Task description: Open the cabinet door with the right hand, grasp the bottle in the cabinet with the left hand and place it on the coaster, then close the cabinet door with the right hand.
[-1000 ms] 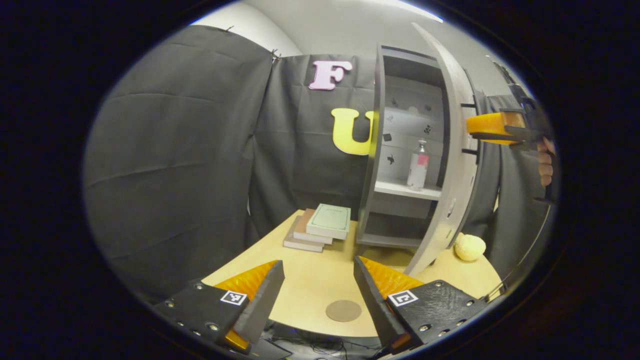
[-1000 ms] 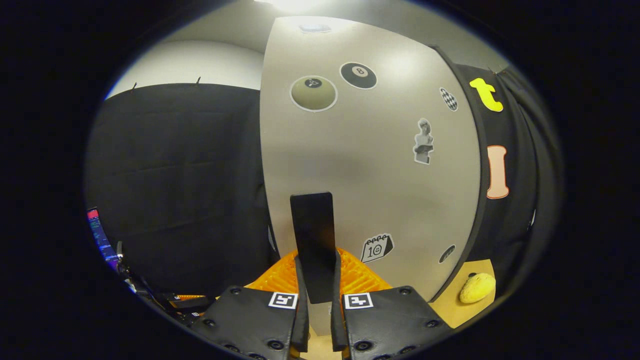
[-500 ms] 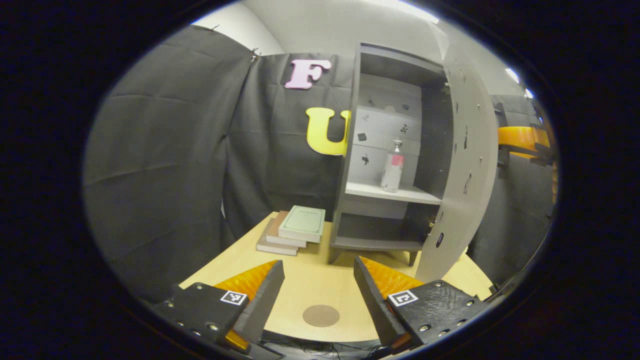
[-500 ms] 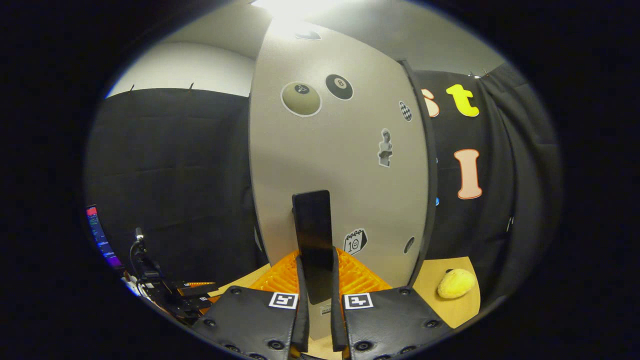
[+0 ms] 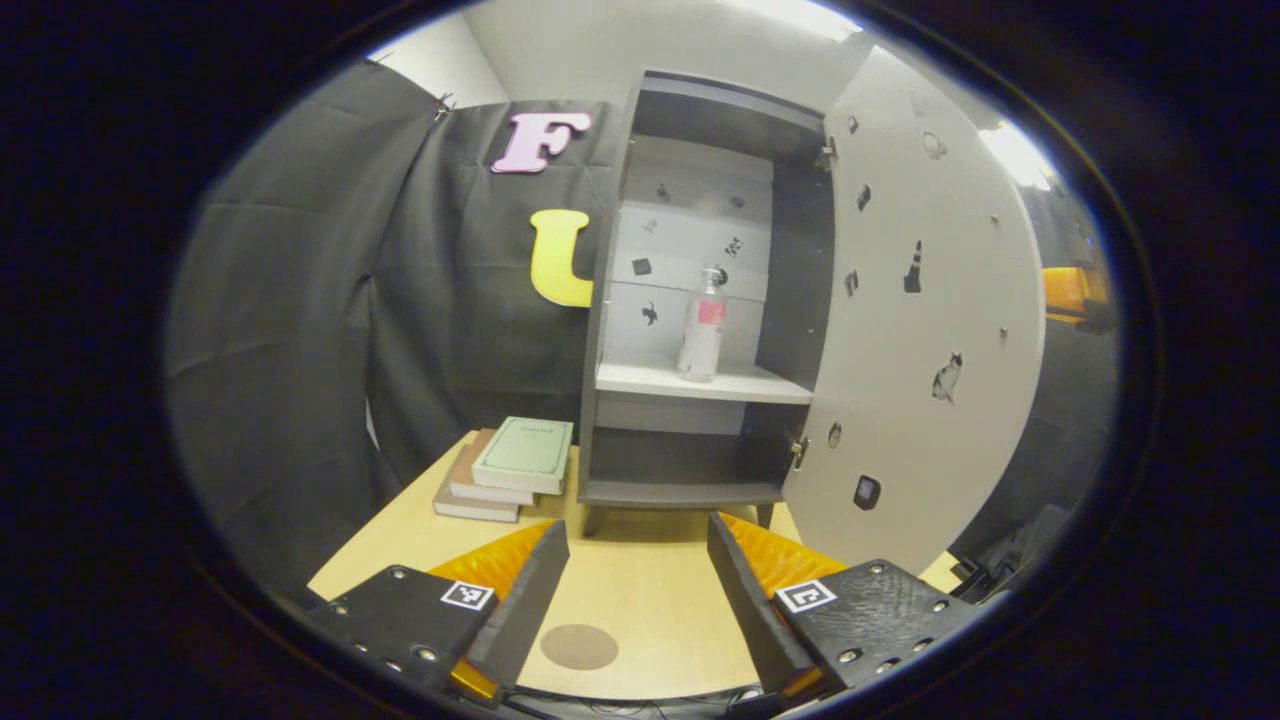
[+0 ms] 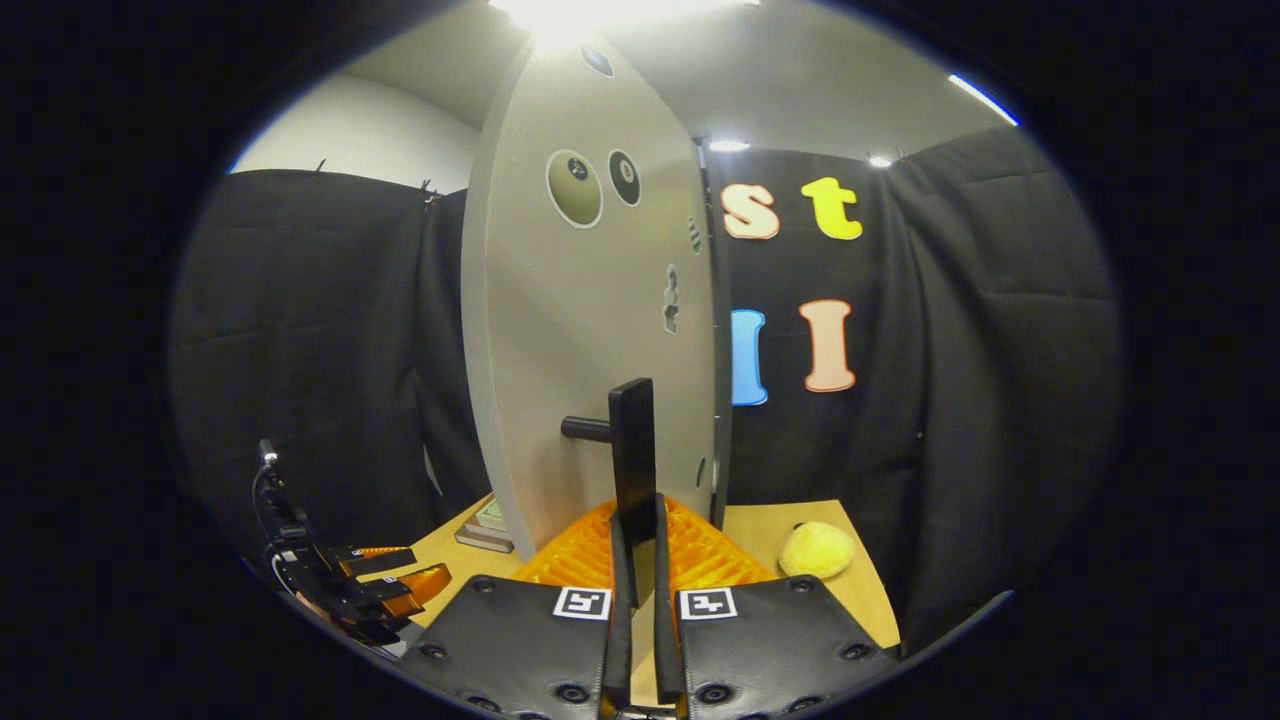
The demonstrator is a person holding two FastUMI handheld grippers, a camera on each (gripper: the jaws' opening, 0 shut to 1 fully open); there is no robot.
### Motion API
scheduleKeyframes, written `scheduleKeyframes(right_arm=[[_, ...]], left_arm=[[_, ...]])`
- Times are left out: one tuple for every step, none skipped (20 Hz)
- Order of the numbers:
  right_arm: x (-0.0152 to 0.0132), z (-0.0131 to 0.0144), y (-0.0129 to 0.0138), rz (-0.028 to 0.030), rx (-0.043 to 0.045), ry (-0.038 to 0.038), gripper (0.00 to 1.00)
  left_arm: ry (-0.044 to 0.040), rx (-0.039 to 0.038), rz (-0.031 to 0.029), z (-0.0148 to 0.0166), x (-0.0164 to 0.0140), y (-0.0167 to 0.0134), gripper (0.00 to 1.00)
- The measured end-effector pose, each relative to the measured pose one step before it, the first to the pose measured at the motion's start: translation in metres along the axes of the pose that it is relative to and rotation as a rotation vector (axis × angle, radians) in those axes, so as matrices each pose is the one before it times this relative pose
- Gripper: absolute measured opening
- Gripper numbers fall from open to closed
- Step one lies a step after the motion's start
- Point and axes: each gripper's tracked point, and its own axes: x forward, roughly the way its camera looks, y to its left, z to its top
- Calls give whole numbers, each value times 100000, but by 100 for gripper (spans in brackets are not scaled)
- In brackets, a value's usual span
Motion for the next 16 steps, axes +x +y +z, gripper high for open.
scheduleKeyframes(right_arm=[[-236, 7, -516, -2585, 182, -79, 7], [310, -117, -542, -3060, 856, 110, 7], [-1716, 425, -373, -3079, 1908, -625, 11], [1326, -399, -345, -1612, 1106, 62, 6], [-69, 132, -256, -1402, 1062, -329, 6], [188, 41, -224, -1445, 1427, -418, 2], [-36, -11, -145, -1482, 1098, -473, 1], [110, -26, -49, -657, 466, -314, 5], [-182, -9, 119, 268, 795, -12, 4], [181, -20, 7, 4, 807, -633, 5], [-23, 50, -16, -252, 292, -470, 0], [15, -48, -231, -839, -109, -80, 6], [-245, -26, -262, -1233, 178, 123, 2], [-268, -184, 80, -575, 1065, 294, 6], [-322, -72, 131, 318, 1810, 293, 6], [-77, -92, 361, 764, 1677, 669, 5]], left_arm=[[25, 415, -1088, 40, 465, -461, 84], [208, 617, -1014, -73, 312, -399, 84], [465, 803, -727, -29, 362, -228, 84], [394, 664, -600, -158, 255, -260, 87], [345, 312, -859, 38, 311, -279, 84], [470, -19, -832, -232, 290, -297, 87], [727, -235, -1070, -168, 329, -253, 87], [919, -192, -972, -201, 234, -321, 84], [888, -32, -1015, -94, 356, -341, 84], [589, 357, -1264, 175, 357, -339, 87], [223, 975, -1173, 271, 541, -354, 87], [-315, 1394, -1029, 322, 509, -210, 87], [-522, 1523, -1098, 617, 536, -156, 84], [-709, 1524, -1234, 600, 484, -90, 87], [-1128, 1550, -871, 863, 811, 15, 87], [-1129, 1458, -808, 664, 579, 56, 84]])
